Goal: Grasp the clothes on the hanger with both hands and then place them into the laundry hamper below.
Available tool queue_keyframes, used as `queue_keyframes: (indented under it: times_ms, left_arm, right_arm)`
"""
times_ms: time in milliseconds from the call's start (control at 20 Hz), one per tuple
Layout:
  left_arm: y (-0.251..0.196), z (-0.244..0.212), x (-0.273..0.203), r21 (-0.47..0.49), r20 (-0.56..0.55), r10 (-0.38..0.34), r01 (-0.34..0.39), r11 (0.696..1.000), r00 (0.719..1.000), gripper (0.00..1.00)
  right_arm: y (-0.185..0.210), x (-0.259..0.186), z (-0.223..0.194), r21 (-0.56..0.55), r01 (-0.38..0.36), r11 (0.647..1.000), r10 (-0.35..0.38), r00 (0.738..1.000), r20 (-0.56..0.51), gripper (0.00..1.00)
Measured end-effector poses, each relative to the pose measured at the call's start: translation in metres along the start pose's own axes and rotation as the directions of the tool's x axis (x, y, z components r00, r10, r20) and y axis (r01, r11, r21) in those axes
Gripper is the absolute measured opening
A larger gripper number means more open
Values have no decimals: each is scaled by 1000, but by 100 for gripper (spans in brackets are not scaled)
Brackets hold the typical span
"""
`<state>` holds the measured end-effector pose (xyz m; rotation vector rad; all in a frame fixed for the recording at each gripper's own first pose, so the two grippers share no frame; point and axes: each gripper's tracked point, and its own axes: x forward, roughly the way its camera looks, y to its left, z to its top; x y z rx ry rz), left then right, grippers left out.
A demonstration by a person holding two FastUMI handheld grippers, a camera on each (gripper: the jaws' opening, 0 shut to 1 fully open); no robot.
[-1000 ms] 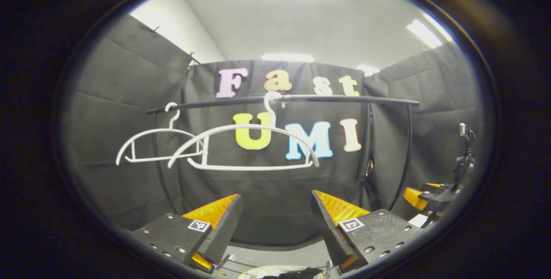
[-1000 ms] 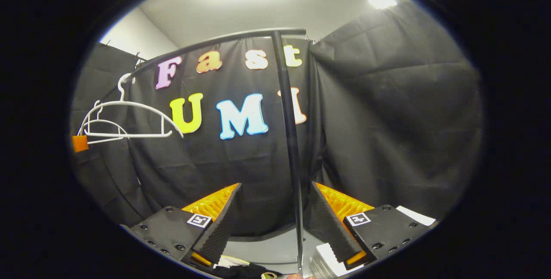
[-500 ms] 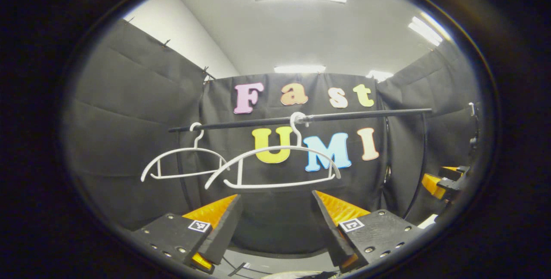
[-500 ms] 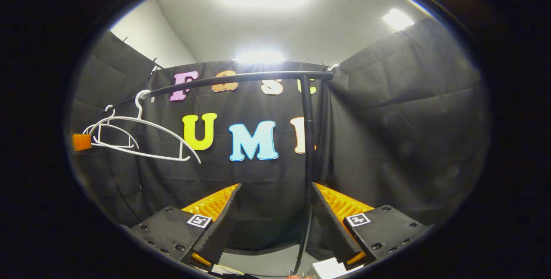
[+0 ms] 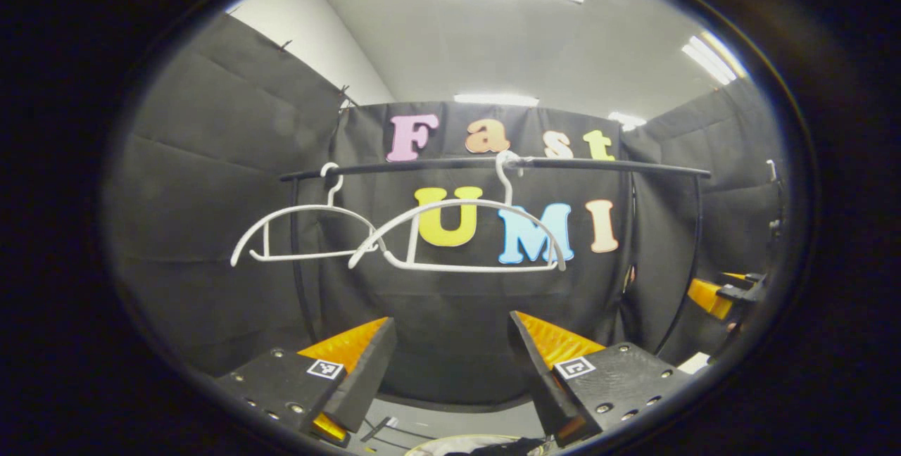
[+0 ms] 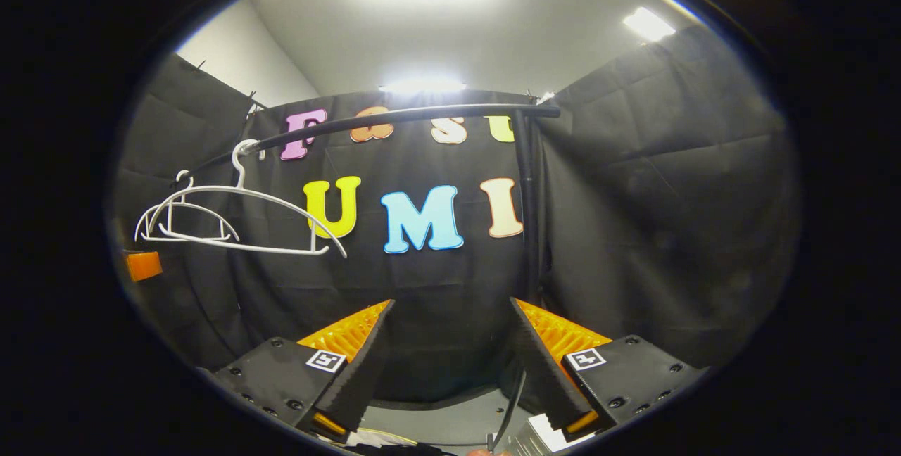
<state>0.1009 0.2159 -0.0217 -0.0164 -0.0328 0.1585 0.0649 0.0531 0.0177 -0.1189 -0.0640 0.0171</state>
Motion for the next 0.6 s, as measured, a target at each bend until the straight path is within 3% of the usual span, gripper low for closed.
queue_keyframes:
  times_ms: [600]
  left_arm:
    - [-16, -3, 16, -28, 61, -71, 73, 997, 996, 91]
  right_arm:
    - [2, -11, 2, 28, 83, 996, -83, 997, -6, 98]
